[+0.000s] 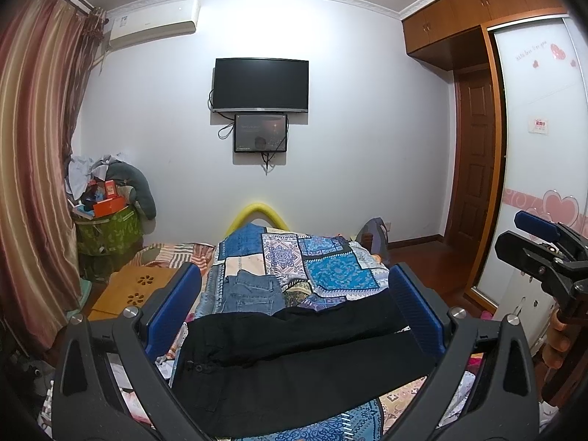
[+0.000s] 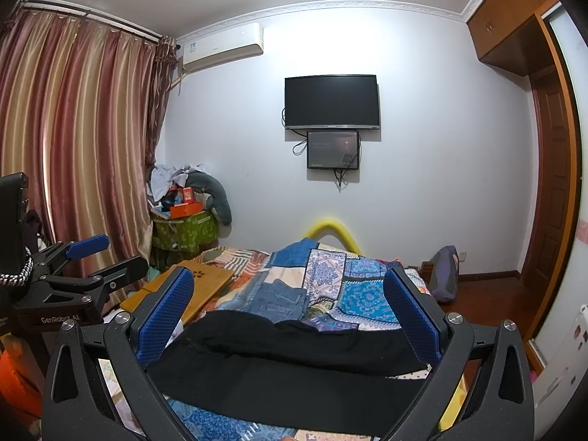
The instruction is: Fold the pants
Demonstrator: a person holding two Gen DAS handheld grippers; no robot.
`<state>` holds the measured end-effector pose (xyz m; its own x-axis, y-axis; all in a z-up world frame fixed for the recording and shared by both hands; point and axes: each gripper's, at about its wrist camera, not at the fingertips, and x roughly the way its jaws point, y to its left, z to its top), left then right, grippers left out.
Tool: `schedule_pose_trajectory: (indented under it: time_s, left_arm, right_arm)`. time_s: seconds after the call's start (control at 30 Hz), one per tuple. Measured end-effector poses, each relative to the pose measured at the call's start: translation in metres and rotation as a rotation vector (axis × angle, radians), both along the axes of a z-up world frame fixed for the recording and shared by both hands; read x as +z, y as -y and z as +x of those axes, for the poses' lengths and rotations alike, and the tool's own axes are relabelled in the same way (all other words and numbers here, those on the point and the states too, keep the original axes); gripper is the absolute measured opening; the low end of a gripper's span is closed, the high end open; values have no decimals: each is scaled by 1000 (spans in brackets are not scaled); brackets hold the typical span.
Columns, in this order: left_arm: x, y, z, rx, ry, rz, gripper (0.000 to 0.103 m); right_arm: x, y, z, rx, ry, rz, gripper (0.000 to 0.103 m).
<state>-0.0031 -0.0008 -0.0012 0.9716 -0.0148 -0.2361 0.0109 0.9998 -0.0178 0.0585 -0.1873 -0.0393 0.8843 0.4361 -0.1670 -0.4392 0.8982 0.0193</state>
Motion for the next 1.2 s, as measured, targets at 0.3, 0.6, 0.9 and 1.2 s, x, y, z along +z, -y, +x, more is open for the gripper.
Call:
schedule_pose_trajectory:
  time_s: [0.3, 0.6, 0.9, 1.2]
  left_arm:
    - [1, 1, -1, 2, 3, 2, 103]
    - [1, 1, -1, 1, 3, 1, 103]
    - [2, 1, -3, -1, 0, -5, 103]
    - [3, -3, 5, -4, -19, -15, 103]
  right_arm:
    - [-1, 0, 0, 2, -1, 2, 103]
    - [-3, 0, -1, 5, 0, 5, 103]
    - [-5, 0, 0, 5, -6, 2, 103]
    - [-6, -1, 2, 7, -13, 2, 103]
